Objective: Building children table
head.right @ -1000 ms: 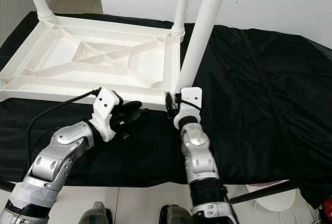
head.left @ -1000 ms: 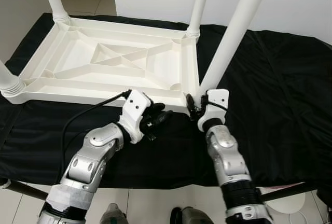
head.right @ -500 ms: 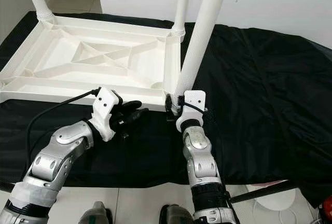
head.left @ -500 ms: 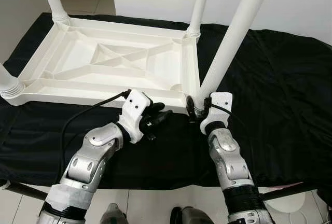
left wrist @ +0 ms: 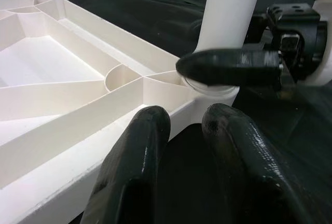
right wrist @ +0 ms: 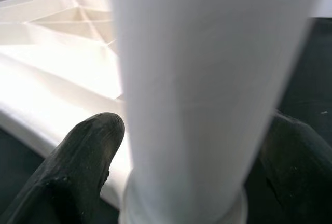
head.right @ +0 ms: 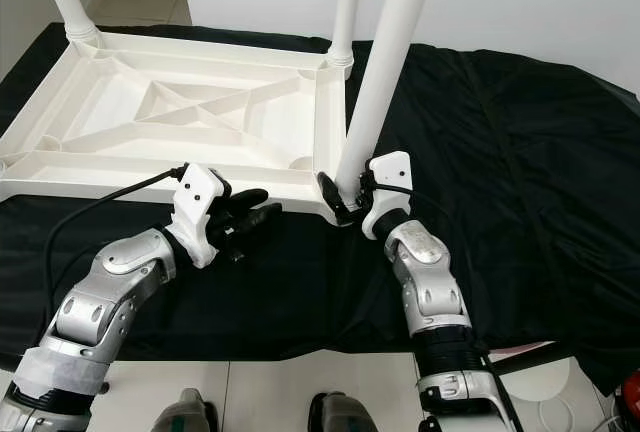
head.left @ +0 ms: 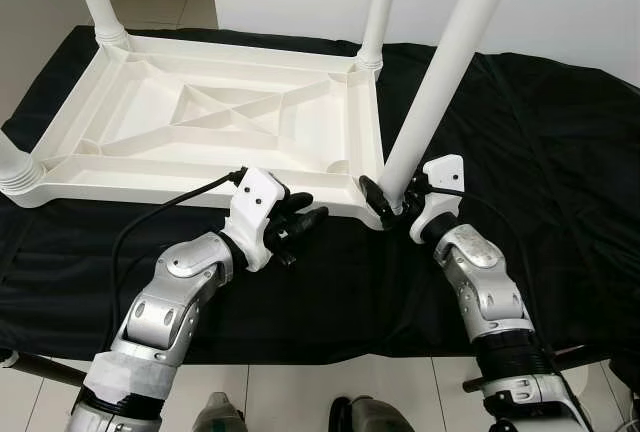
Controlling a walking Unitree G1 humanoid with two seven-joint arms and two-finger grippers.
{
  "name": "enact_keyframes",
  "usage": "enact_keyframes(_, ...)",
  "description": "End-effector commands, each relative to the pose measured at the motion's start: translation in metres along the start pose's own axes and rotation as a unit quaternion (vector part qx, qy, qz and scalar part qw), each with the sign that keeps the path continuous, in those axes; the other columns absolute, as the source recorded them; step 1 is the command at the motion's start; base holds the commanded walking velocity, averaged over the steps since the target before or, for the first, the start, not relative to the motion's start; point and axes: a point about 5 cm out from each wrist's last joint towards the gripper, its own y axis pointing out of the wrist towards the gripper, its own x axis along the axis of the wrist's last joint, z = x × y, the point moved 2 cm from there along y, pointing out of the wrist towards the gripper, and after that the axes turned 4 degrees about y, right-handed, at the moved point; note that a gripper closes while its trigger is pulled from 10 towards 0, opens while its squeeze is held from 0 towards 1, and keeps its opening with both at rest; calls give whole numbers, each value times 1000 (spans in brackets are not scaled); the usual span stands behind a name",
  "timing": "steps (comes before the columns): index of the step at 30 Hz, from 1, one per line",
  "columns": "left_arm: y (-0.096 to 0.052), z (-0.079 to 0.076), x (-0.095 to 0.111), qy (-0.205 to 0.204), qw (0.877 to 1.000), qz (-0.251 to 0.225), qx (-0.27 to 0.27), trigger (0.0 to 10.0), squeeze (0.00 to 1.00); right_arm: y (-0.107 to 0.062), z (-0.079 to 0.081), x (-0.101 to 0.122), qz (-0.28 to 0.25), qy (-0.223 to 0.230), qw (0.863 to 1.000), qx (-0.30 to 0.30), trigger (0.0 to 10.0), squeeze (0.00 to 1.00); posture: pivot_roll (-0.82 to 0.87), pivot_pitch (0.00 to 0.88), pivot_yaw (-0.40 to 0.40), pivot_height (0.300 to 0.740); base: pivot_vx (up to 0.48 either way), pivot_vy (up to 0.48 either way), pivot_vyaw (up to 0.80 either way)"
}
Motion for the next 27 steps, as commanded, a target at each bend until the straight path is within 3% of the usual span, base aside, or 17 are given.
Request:
enact_keyframes(1, -1, 5, -1, 0, 1000, 7, 8, 10000, 0, 5, 8, -3, 11, -14, 998, 65, 10000, 0, 36, 77, -22, 740, 0, 0, 0)
enact_keyframes(6, -2, 6, 0, 3, 1000, 7, 10, 10000, 0, 9, 12, -5, 16, -25, 993, 113, 10000, 0, 40, 75, -21, 740, 0, 0, 0)
enact_keyframes(7, -2, 7, 0, 4, 1000, 7, 10, 10000, 0, 10, 14, -5, 19, -23, 991, 128, 2784, 0, 47, 69, -20, 740, 0, 0, 0)
enact_keyframes(9, -3, 8, 1, 6, 1000, 6, 13, 10000, 0, 11, 15, -8, 26, -12, 989, 144, 0, 0, 60, 63, -26, 740, 0, 0, 0)
enact_keyframes(18, -4, 9, 2, 7, 1000, 6, 19, 10000, 0, 7, 10, -16, 37, 24, 991, 127, 0, 0, 66, 62, -31, 740, 0, 0, 0)
enact_keyframes(20, -4, 7, 1, 6, 1000, 6, 18, 10000, 0, 5, -4, -27, 70, 7, 996, 59, 0, 0, 59, 62, -32, 740, 0, 0, 0)
enact_keyframes(24, -3, 6, 1, 6, 1000, 5, 17, 10000, 0, 3, -10, -32, 85, 0, 996, 27, 0, 0, 55, 62, -32, 740, 0, 0, 0)
enact_keyframes(26, -1, 5, 1, 4, 1000, 5, 12, 10000, 0, 2, -18, -36, 95, 12, 995, -33, 0, 0, 45, 58, -28, 740, 0, 0, 0)
enact_keyframes(27, -1, 5, 1, 4, 1000, 5, 12, 10000, 0, 2, -18, -36, 95, 12, 995, -33, 0, 0, 45, 58, -28, 740, 0, 0, 0)
